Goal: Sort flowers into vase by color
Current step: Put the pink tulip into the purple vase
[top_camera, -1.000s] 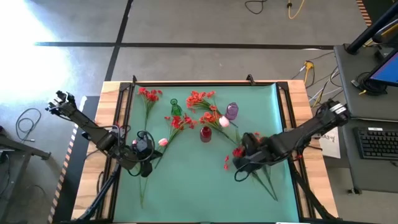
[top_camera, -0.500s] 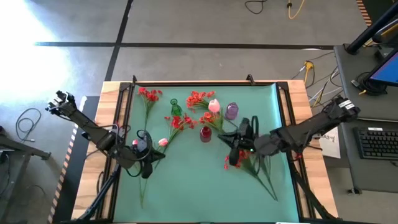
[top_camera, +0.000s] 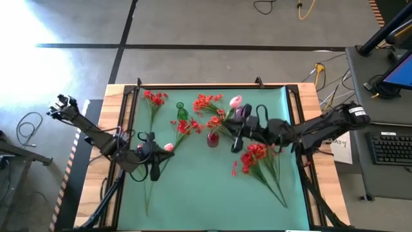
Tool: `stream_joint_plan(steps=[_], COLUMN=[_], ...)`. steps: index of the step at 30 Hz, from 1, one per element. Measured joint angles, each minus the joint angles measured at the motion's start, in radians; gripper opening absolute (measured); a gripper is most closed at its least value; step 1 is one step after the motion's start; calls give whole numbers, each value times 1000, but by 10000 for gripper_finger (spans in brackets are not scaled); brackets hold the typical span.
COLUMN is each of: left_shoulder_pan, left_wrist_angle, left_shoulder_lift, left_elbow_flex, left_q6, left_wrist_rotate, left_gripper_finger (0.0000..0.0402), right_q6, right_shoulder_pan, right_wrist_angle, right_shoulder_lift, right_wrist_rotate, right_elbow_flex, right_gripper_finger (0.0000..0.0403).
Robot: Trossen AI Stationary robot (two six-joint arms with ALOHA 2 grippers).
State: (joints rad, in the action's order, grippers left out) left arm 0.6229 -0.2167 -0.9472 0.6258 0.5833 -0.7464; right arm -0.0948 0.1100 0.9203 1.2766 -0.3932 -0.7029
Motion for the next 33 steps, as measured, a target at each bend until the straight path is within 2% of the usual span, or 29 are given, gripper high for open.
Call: stream_joint_plan(steps=[9, 12, 15, 19, 22, 30, 33], left_shoulder_pan=[-144, -166, -169, -169, -170, -171, -174], left_wrist_angle=[-1, -6, -9, -9, -9, -8, -8], left_shoulder_lift=[1, 1, 1, 1, 1, 1, 1], left_elbow_flex=[0, 0, 0, 0, 0, 0, 0], left_q6=[-26, -41, -43, -25, -23, -21, -21], left_wrist_rotate=[47, 48, 49, 49, 48, 24, 21], left_gripper_finger=[0, 0, 0, 0, 0, 0, 0], right_q6=[-63, -81, -102, -46, 34, 108, 130], right_shoulder_pan=[-187, -210, -208, -192, -191, -191, -196], right_wrist_angle=[-5, -40, -93, -284, -415, -616, -642], right_shoulder_lift=[-23, -43, -76, -147, -201, -284, -287], right_wrist_rotate=[-21, -128, -296, -464, -485, -526, -527], right_elbow_flex=[0, 1, 1, 1, 2, 2, 7], right_gripper_finger=[13, 13, 13, 13, 13, 13, 13])
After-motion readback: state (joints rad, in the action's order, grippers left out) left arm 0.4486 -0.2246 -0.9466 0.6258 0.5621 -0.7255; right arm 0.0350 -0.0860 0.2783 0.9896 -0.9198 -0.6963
